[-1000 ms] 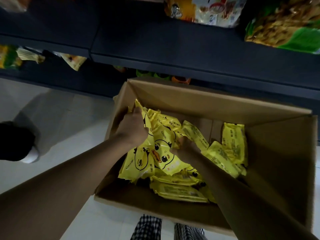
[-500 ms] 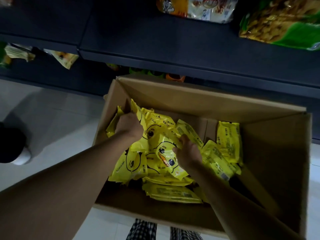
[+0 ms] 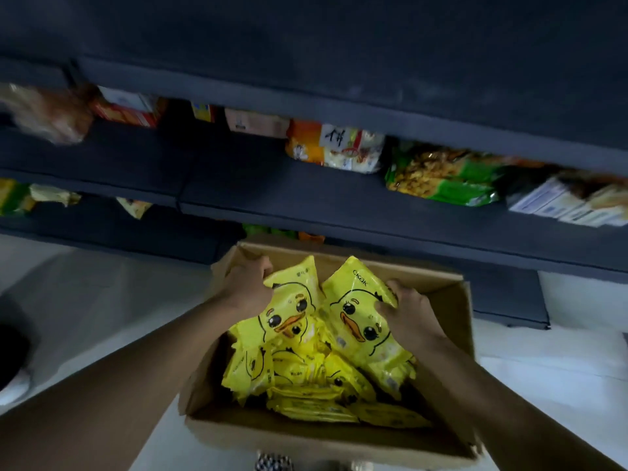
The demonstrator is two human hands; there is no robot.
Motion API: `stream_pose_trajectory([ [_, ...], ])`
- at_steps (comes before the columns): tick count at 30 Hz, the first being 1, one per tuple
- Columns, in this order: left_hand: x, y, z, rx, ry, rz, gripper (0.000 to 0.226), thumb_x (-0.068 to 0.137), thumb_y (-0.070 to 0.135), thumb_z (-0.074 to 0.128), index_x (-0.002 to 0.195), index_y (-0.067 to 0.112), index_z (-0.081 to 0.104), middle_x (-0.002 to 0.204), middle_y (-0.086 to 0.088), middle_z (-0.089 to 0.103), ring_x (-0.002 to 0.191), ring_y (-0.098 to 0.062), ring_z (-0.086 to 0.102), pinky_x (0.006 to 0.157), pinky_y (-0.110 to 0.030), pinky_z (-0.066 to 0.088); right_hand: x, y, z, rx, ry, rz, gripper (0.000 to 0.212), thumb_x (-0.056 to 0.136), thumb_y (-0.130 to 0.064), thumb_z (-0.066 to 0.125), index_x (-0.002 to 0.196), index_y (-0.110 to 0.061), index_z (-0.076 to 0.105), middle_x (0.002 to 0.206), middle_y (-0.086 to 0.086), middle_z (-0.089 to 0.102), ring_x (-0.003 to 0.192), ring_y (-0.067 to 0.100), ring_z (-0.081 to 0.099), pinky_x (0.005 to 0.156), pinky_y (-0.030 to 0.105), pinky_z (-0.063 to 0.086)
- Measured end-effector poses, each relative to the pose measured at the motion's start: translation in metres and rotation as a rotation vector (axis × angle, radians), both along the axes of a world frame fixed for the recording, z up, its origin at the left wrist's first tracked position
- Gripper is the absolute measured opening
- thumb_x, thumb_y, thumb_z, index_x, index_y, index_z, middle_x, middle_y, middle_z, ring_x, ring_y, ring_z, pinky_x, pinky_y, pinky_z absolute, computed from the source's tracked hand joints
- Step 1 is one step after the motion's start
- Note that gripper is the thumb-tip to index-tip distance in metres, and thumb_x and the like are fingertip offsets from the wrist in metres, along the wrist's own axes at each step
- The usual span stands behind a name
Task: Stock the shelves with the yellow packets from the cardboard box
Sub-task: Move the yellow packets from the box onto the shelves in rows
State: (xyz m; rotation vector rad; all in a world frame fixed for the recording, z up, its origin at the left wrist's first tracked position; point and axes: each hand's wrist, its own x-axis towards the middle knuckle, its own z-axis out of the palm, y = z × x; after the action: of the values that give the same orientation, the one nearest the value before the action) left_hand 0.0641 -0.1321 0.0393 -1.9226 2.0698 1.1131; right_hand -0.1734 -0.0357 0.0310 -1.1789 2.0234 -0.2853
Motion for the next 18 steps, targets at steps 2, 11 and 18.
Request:
stream_pose_trajectory([
  [2,0.001,-0.005,0.034,-0.057,0.003,-0.044,0.023,0.082,0.009,0.062,0.096,0.024,0.052,0.101,0.000,0.059,0.100,-0.023,0.057,0.083,-0.036,0.049,-0.003,-0.003,0.039,-0.054,0.018,0.004,0.034,0.093,-0.021,0.055,0.126,-0.015,0.050,0.099,0.008,0.066,0.069,0.018,0.056,0.060,0.028,0.044],
  [11,-0.007,-0.024,0.195,-0.237,0.114,-0.147,0.024,0.085,0.004,0.052,0.069,0.022,0.056,0.073,0.001,0.063,0.069,-0.021,0.062,0.062,-0.033,0.049,-0.013,-0.008,0.215,-0.311,0.121,0.008,0.015,0.090,-0.015,0.055,0.080,-0.024,0.048,0.074,-0.003,0.056,0.069,0.019,0.057,0.056,0.029,0.041],
  [18,-0.018,-0.031,0.313,-0.467,0.149,-0.191,0.024,0.083,0.004,0.050,0.068,0.021,0.058,0.074,0.003,0.059,0.075,-0.021,0.060,0.069,-0.035,0.050,-0.032,-0.021,0.334,-0.477,0.203,0.086,0.004,0.091,-0.015,0.053,0.092,-0.015,0.056,0.082,0.003,0.061,0.066,0.014,0.057,0.056,0.028,0.042],
])
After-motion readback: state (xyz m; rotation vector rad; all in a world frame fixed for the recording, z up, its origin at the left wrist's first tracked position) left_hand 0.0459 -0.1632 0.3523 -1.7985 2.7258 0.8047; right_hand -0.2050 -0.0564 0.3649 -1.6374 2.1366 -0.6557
